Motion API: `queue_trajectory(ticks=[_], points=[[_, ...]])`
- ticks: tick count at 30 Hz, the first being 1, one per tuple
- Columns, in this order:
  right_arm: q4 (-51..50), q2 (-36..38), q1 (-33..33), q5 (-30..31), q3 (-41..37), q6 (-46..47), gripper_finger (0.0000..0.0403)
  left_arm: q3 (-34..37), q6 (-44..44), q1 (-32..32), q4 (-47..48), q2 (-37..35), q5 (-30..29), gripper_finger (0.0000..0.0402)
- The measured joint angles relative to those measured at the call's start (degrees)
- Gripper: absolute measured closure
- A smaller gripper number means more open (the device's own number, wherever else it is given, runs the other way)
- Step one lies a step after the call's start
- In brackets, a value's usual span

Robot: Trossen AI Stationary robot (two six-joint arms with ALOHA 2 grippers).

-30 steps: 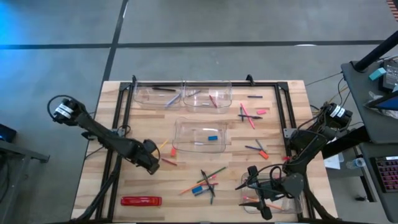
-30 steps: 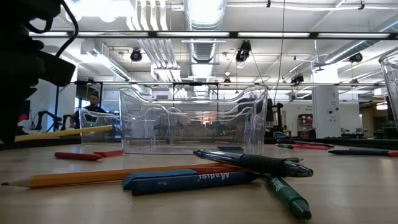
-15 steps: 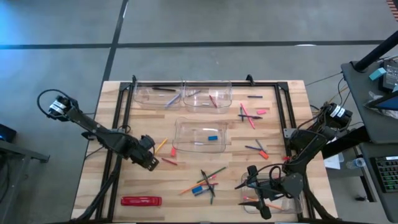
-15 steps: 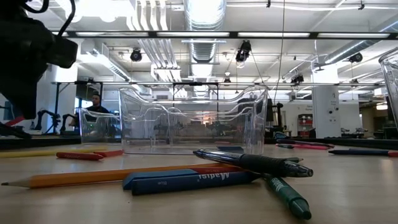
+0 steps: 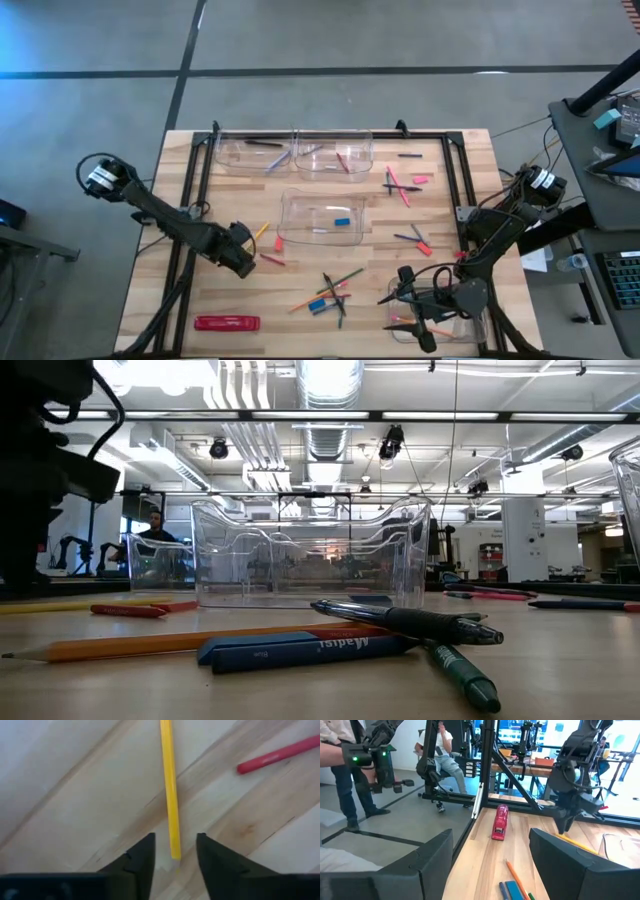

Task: Sort crayons/erasers/pens/pencils in bins
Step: Put the yellow pencil into the bottom transparent bin

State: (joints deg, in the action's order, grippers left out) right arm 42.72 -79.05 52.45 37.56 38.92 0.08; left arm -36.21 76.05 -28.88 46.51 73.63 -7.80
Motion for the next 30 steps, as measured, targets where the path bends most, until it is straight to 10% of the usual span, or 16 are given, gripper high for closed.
queue_trajectory(ticks=[10, 30], points=[[-0.1, 0.0, 0.0, 0.0, 0.0, -0.07, 0.0154, -0.26, -0.45, 0.0, -0.22, 8.15, 3.59, 0.0225], [-0.18, 0.0, 0.0, -0.02, 0.0, -0.07, 0.0154, -0.15, -2.95, 1.31, -2.21, 14.09, 7.73, 0.0365]])
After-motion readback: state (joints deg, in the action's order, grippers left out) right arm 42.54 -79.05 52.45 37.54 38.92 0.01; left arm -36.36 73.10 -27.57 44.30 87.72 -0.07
